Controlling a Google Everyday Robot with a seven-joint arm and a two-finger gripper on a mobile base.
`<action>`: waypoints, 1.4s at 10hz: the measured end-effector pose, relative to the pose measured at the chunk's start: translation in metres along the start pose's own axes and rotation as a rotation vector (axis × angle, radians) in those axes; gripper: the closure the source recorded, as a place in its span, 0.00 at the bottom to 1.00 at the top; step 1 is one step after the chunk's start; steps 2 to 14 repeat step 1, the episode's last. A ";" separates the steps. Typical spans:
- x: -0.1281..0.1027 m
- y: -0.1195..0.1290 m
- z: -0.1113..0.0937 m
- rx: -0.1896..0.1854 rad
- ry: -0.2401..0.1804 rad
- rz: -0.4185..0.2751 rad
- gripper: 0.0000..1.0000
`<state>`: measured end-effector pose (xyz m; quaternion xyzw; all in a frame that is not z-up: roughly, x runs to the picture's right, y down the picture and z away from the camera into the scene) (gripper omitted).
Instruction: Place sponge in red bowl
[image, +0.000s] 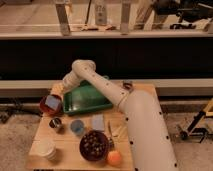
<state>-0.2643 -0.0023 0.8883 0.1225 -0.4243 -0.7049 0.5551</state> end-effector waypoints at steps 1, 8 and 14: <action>0.000 0.000 0.000 0.000 0.000 0.000 0.68; 0.000 0.000 0.000 0.000 0.000 0.000 0.68; 0.000 0.000 0.000 0.000 0.000 0.000 0.68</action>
